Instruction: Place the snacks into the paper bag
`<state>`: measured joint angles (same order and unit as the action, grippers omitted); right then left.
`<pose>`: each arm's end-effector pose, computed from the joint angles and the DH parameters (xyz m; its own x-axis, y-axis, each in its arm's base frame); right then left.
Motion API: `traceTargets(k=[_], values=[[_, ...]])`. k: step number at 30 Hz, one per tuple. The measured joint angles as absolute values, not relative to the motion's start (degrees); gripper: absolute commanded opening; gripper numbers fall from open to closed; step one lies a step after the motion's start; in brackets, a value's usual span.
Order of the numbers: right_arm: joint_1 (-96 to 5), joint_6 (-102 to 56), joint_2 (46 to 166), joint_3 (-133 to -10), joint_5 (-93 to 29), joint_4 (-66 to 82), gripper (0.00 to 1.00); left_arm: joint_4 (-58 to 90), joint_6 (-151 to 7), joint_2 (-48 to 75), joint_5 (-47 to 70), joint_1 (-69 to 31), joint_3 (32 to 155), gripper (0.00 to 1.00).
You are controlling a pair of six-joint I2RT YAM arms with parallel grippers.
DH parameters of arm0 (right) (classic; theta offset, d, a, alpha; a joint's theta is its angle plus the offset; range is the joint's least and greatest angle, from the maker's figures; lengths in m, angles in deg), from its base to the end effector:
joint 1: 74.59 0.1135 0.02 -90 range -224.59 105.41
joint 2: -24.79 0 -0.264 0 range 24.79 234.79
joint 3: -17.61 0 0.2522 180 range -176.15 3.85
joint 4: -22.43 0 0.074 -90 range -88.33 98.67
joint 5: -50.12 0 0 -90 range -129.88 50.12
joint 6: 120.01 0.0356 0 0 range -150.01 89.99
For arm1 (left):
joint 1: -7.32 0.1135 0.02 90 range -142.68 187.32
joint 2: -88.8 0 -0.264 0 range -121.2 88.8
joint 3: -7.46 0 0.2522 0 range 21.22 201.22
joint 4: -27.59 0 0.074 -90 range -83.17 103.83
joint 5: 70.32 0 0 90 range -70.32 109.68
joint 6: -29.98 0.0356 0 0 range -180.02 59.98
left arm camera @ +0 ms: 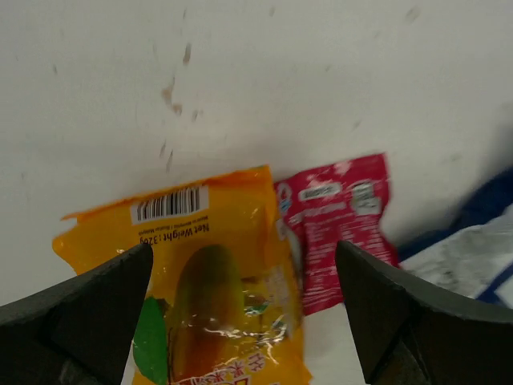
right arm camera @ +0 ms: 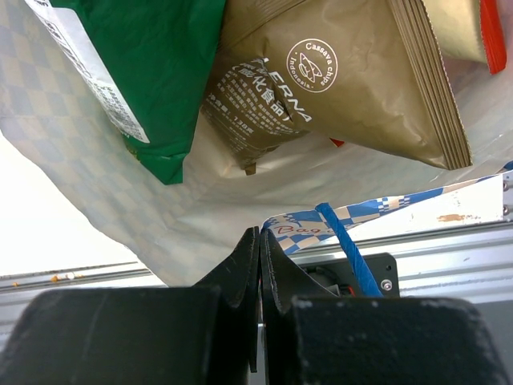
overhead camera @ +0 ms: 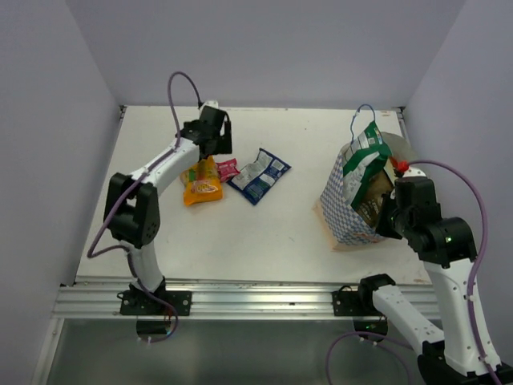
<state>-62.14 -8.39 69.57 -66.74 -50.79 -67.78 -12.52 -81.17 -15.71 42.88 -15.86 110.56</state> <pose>0.0953 0.0141 0.3759 -0.7367 0.2079 -0.6435 0.1903 0.9769 0.0976 0.3899 -0.1517 0.2921 -0.6010 -0.1034 -0.7925 -0.1353 0.9904 -0.0266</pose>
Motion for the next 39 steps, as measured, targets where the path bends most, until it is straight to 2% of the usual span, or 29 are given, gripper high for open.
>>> traceTargets(k=[4, 10, 12, 13, 14, 16, 17, 23, 26, 29, 32, 36, 39], values=[[-62.1, -8.4, 70.0, -66.7, -50.8, -67.7, 0.0, -19.7, -83.0, -22.7, 42.5, -12.8, 105.9, 1.0], [-62.1, -8.1, 70.1, -66.7, -50.8, -67.6, 0.0, -18.0, -85.8, -20.0, 42.8, -10.9, 101.8, 1.0], [-62.1, -8.1, 70.1, -66.7, -50.8, -67.6, 0.0, -15.8, -86.4, -19.6, 42.5, -10.7, 98.8, 0.91], [-62.1, -8.2, 70.2, -66.7, -50.8, -67.6, 0.0, -14.7, -86.6, -19.5, 42.5, -10.6, 97.5, 0.82], [-62.1, -8.2, 70.3, -66.7, -50.8, -67.6, 0.0, -13.7, -86.7, -19.4, 42.4, -10.5, 96.7, 0.5], [-62.1, -8.2, 70.7, -66.7, -50.8, -67.5, 0.0, -11.4, -87.2, -19.1, 41.8, -10.4, 95.1, 0.13], [-62.1, -8.2, 71.0, -66.7, -50.8, -67.5, 0.0, -10.4, -87.2, -18.4, 42.1, -10.4, 94.8, 0.0], [-62.1, -8.2, 72.6, -66.7, -50.8, -66.7, 0.0, -11.0, -86.6, -16.1, 40.9, -9.5, 95.3, 0.0], [-62.1, -8.2, 72.8, -66.7, -50.7, -66.5, 0.0, -15.1, -86.6, -16.3, 35.8, -9.7, 99.5, 0.0], [-62.1, -8.2, 72.9, -66.7, -50.7, -66.5, 0.0, -20.0, -86.4, -17.4, 28.1, -11.4, 107.9, 0.0], [-62.1, -8.2, 73.2, -66.7, -50.7, -66.4, 0.0, -21.0, -86.6, -20.2, 19.1, -15.4, 123.8, 0.0], [-62.1, -8.2, 73.5, -66.7, -50.6, -66.3, 0.0, -10.2, -93.1, -26.1, 5.8, -22.9, 145.9, 0.0], [-62.1, -8.2, 73.5, -66.7, -50.6, -66.3, 0.0, 7.4, -102.6, -28.6, -1.0, -29.0, 151.9, 0.0]])
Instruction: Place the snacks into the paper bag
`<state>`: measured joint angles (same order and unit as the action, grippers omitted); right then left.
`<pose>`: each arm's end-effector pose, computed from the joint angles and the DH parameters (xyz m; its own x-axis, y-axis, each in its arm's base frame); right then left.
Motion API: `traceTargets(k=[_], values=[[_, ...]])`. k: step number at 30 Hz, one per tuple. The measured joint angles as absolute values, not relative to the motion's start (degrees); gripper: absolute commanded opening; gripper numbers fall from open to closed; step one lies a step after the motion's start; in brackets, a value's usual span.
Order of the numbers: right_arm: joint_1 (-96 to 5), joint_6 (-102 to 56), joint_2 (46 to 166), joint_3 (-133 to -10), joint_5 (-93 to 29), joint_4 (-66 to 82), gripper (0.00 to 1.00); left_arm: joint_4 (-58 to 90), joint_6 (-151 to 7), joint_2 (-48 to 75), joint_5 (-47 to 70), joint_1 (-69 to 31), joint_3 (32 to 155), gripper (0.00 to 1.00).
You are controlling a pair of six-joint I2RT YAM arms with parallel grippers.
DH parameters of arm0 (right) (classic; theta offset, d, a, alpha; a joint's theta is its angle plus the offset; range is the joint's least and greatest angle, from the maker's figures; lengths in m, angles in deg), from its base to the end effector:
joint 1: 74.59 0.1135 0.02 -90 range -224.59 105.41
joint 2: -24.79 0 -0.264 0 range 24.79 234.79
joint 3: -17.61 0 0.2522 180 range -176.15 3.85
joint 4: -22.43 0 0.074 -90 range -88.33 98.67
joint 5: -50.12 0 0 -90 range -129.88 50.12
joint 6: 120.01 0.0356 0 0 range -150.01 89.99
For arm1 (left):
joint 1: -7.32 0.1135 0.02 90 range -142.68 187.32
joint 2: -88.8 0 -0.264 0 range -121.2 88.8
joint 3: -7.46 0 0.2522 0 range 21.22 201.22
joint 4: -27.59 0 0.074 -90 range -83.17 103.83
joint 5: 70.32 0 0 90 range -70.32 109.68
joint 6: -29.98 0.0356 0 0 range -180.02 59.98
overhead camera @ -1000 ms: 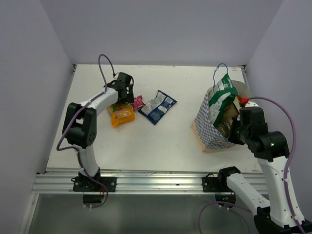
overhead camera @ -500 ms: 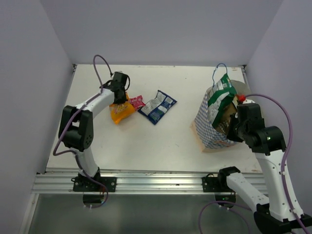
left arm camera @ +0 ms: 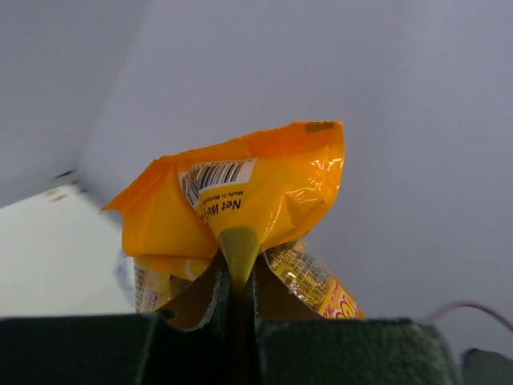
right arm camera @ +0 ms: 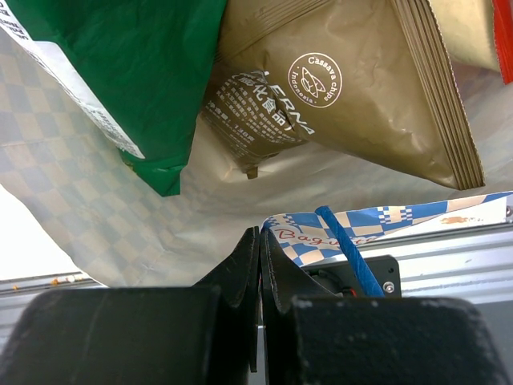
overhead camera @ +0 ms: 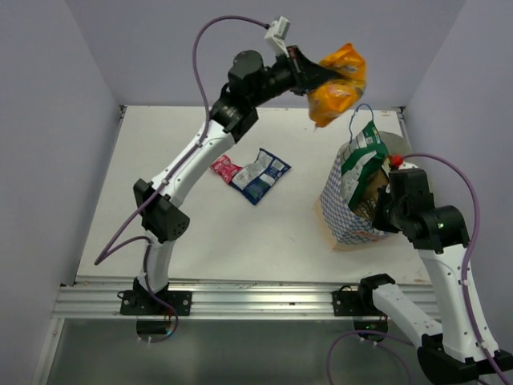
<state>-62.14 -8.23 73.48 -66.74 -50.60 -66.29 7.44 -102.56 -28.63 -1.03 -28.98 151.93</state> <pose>0.1148 0.0186 0.3717 -0.7629 0.2049 -0.6132 0.1943 0.9773 0.0849 0.3736 -0.2900 0.4753 -0.4945 -0.4215 -0.7602 0.6819 0.3543 -0.6400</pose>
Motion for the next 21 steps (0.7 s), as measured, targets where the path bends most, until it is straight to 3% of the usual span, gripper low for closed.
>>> traceTargets(k=[4, 7, 15, 21], values=[[-62.1, -8.2, 73.5, -66.7, -50.6, -66.3, 0.0, 23.7, -112.8, -33.4, -7.0, -37.6, 157.1, 0.0], [-62.1, -8.2, 73.3, -66.7, -50.7, -66.4, 0.0, 28.9, -116.4, -35.1, -10.6, -42.6, 154.1, 0.0], [-62.5, -6.4, 71.0, -66.9, -51.3, -70.0, 0.0, 28.6, -111.2, -36.3, -9.1, -46.7, 140.5, 0.0], [-62.2, -7.2, 70.5, -67.0, -51.0, -68.6, 0.0, 21.4, -105.8, -42.7, -9.9, -50.9, 142.3, 0.0]])
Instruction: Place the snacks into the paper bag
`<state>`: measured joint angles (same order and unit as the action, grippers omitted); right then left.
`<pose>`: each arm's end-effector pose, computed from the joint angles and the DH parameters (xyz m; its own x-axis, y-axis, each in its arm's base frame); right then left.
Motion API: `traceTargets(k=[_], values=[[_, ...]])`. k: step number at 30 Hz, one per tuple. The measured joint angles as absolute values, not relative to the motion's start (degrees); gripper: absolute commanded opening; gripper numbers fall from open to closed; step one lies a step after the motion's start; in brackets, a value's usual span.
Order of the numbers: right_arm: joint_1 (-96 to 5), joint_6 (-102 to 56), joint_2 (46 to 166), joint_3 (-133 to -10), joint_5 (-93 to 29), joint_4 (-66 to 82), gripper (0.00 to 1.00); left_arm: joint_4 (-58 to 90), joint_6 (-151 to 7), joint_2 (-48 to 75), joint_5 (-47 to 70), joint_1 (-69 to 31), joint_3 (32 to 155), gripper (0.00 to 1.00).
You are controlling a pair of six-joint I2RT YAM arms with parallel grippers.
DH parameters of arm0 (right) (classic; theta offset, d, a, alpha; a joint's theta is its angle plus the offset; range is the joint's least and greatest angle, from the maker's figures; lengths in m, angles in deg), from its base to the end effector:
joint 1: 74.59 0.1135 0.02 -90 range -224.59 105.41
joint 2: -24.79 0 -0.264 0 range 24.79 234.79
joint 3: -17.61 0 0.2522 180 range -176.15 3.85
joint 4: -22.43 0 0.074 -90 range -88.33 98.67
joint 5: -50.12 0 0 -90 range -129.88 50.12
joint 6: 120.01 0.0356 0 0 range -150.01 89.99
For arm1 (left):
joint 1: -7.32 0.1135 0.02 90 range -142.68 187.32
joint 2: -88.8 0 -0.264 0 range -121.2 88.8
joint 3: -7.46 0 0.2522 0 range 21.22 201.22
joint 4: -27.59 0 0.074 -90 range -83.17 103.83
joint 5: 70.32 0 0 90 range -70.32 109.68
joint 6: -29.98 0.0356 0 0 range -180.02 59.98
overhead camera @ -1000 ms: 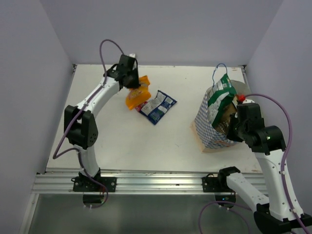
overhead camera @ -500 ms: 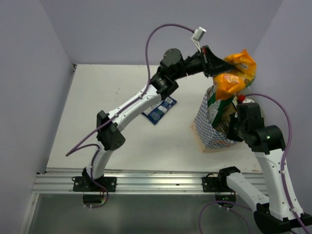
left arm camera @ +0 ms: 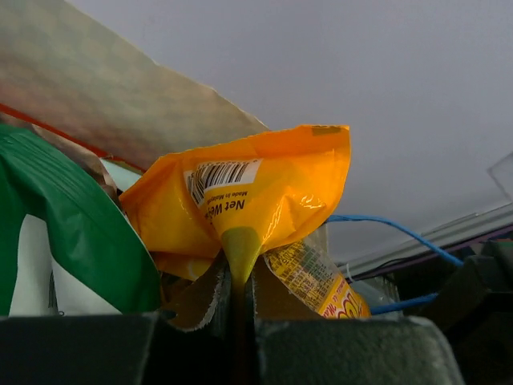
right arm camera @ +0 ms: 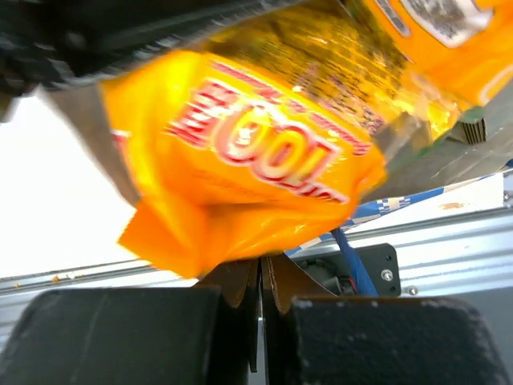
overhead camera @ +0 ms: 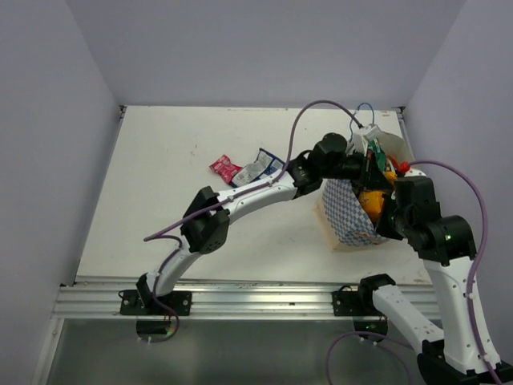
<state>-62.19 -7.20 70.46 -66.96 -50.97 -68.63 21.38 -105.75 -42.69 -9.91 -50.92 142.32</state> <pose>0.0978 0.0145 0.3747 -0.7480 0.2251 -0.6244 0.2110 0.9726 0.0978 0.2753 -0.4782 0.3209 -0.7335 0.0019 -0.6797 0.6786 0.0570 -0.7323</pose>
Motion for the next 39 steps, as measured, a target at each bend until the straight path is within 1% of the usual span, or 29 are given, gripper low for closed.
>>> traceTargets(k=[2, 3, 4, 6, 7, 8, 9, 10, 13, 17, 19, 21, 24, 25, 27, 30, 32, 36, 39], values=[[-62.2, -7.3, 70.0, -67.0, -51.3, -69.3, 0.0, 18.4, -103.7, -45.1, -9.6, -52.1, 146.2, 0.0], [-62.2, -7.4, 69.7, -67.0, -51.3, -69.5, 0.0, 16.9, -102.3, -45.9, -9.3, -52.6, 148.1, 0.03], [-62.2, -7.4, 69.5, -67.0, -51.3, -69.5, 0.0, 15.1, -101.2, -46.2, -8.5, -53.0, 149.6, 0.13], [-62.2, -7.5, 69.3, -67.0, -51.3, -69.6, 0.0, 12.3, -98.6, -46.3, -6.8, -53.7, 151.2, 0.29], [-62.2, -7.6, 69.3, -67.0, -51.3, -69.7, 0.0, 11.6, -97.6, -46.3, -6.0, -54.1, 151.5, 0.39], [-62.2, -7.6, 69.3, -67.0, -51.2, -69.8, 0.0, 11.3, -96.7, -46.2, -5.2, -54.6, 151.5, 0.53], [-62.2, -7.6, 69.3, -67.0, -51.2, -69.7, 0.0, 11.0, -96.0, -46.2, -4.3, -55.0, 151.5, 0.86], [-62.2, -7.6, 69.3, -67.0, -51.2, -69.8, 0.0, 10.8, -95.5, -46.2, -3.7, -55.2, 151.5, 1.0], [-62.2, -7.4, 69.3, -67.0, -50.9, -69.6, 0.0, 9.1, -92.9, -44.8, -0.1, -56.1, 151.3, 1.0], [-62.1, -7.8, 68.1, -67.2, -50.8, -68.7, 0.0, 5.4, -88.1, -40.3, 8.5, -56.1, 151.2, 1.0], [-62.1, -7.8, 67.9, -67.2, -50.8, -68.7, 0.0, 5.1, -86.6, -35.3, 14.6, -55.6, 149.7, 1.0], [-62.1, -7.8, 67.9, -67.2, -50.8, -68.7, 0.0, 4.3, -85.9, -26.7, 22.4, -54.2, 145.3, 1.0], [-62.1, -7.8, 67.9, -67.2, -50.8, -68.7, 0.0, 3.9, -85.8, -15.5, 31.9, -47.9, 138.7, 1.0], [-62.1, -7.8, 67.9, -67.3, -50.8, -68.7, 0.0, 3.3, -85.8, -11.8, 35.2, -44.2, 136.1, 1.0], [-62.1, -7.8, 67.9, -67.3, -50.8, -68.7, 0.0, 0.7, -85.8, -8.5, 40.1, -36.5, 133.7, 1.0], [-62.1, -7.8, 67.9, -67.4, -50.8, -68.7, 0.0, -5.0, -85.4, -12.2, 43.3, -26.7, 133.6, 1.0], [-62.1, -7.8, 67.9, -67.5, -50.8, -68.7, 0.0, -8.8, -84.7, -18.6, 43.4, -23.7, 133.2, 1.0], [-62.1, -7.8, 68.2, -67.5, -50.8, -68.7, 0.0, -13.0, -82.0, -31.2, 41.0, -22.7, 124.1, 1.0], [-62.1, -7.8, 68.6, -67.5, -50.8, -68.7, 0.0, -17.2, -79.4, -37.0, 38.7, -23.3, 119.8, 1.0]])
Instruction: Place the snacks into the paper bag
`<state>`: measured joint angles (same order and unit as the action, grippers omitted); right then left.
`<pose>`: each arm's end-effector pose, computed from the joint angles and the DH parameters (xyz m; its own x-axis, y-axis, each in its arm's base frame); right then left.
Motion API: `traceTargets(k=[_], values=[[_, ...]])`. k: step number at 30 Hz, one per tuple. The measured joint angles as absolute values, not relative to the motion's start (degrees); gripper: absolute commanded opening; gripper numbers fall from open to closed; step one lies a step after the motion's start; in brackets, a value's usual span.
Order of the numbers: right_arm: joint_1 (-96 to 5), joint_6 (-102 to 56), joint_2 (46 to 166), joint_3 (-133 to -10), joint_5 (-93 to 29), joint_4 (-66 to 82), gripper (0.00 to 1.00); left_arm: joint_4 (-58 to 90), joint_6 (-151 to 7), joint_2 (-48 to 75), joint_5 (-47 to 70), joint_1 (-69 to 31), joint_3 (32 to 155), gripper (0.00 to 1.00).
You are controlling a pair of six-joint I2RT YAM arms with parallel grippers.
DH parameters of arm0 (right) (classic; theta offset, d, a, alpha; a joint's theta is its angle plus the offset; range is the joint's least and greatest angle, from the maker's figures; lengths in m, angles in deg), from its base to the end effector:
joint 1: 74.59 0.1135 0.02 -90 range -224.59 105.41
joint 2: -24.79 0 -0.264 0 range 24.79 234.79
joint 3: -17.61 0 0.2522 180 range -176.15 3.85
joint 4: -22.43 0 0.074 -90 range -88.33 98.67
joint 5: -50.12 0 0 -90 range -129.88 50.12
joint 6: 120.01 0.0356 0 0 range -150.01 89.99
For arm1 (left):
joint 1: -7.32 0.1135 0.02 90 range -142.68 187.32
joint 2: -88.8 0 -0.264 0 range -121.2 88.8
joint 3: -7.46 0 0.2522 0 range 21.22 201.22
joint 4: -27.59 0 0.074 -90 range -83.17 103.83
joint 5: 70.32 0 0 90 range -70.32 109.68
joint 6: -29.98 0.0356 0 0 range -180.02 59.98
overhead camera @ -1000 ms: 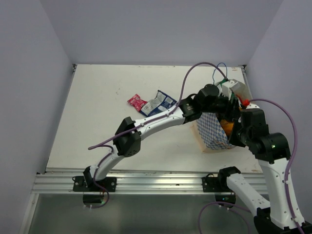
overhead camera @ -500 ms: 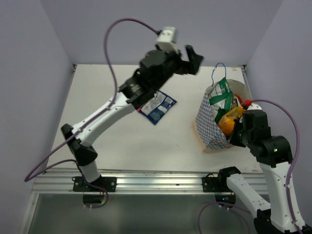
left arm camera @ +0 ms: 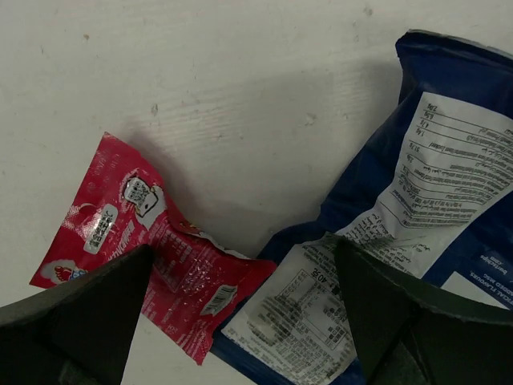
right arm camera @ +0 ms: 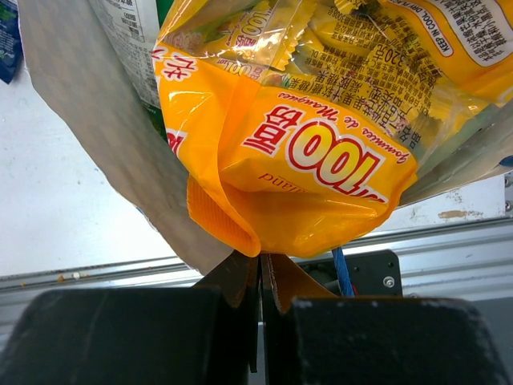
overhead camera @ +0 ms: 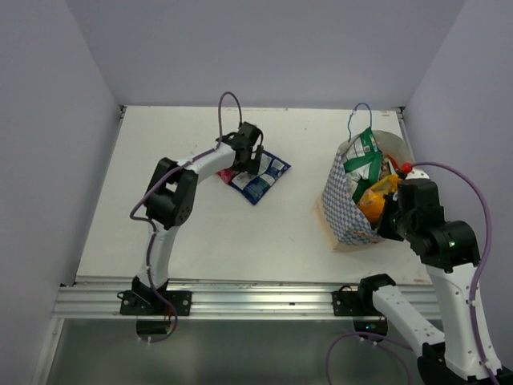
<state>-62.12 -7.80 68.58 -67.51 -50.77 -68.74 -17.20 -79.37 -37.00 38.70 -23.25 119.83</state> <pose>0.0884 0.0127 0.3795 -0.7260 0.2196 -0.6517 0.1959 0.9744 0.1101 0.4161 -0.2323 0.1775 -0.8009 0.1093 -0.5887 0.0717 0.9936 0.0869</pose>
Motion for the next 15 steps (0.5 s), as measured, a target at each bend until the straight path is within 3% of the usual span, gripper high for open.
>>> traceTargets(k=[15], values=[[-62.1, -7.8, 70.5, -67.2, -50.6, -68.7, 0.0, -8.9, -71.0, -34.9, 32.0, -24.9, 115.0, 1.0]])
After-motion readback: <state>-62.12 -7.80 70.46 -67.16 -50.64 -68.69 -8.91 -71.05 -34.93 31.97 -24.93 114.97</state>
